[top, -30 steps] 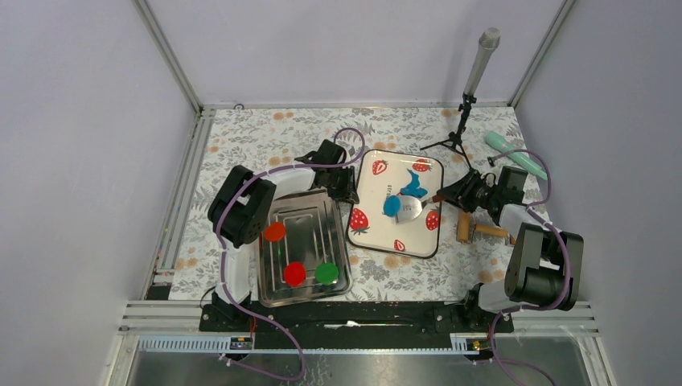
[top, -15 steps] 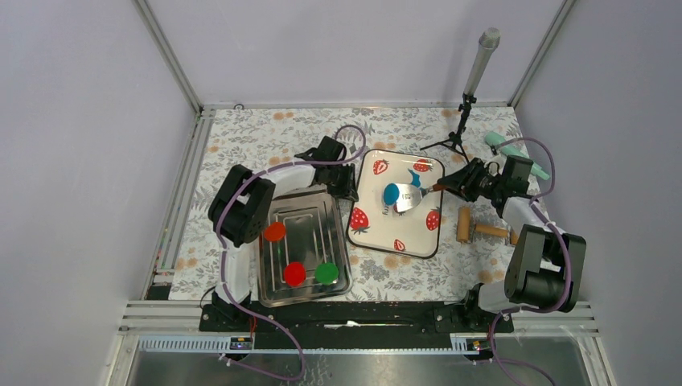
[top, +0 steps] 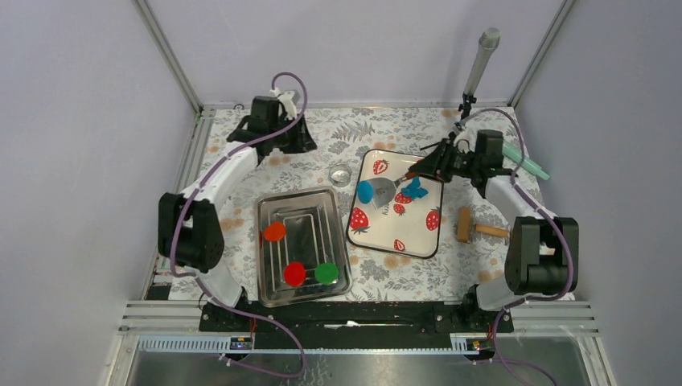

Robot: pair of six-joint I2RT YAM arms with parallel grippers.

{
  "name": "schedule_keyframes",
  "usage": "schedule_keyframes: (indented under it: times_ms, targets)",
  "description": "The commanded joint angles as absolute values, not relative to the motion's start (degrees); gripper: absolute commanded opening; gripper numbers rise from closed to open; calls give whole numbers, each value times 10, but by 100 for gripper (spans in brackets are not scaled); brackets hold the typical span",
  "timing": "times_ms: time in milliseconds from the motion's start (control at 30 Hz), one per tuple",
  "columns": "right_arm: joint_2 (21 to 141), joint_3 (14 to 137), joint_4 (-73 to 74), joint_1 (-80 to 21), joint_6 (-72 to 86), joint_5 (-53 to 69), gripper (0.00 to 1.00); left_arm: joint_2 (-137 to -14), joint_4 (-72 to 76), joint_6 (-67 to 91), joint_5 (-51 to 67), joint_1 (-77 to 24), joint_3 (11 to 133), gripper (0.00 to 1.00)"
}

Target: Roll out the dumpling wrappers from the dough

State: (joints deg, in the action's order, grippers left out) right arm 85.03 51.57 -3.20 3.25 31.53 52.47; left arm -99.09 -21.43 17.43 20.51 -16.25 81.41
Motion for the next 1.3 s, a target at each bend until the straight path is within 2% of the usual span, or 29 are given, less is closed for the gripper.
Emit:
schedule_keyframes:
  times_ms: [0, 333, 567, 833, 1267]
  targets:
    - [889, 583, -49, -43, 327, 560, 0, -915, -224, 140, 180, -129, 778, 33]
    - [1022, 672, -86, -208, 348, 575, 0, -793, -233, 118, 140, -90, 691, 36]
    - [1097, 726, -88, -280, 338, 579, 0, -753, -223, 131, 148, -61, 644, 37]
    - [1130, 760, -43, -327, 286, 545, 0, -725, -215, 147, 163, -31, 609, 37]
    - [1147, 773, -4, -341, 227, 500, 0, -697, -198, 168, 176, -8, 569, 38]
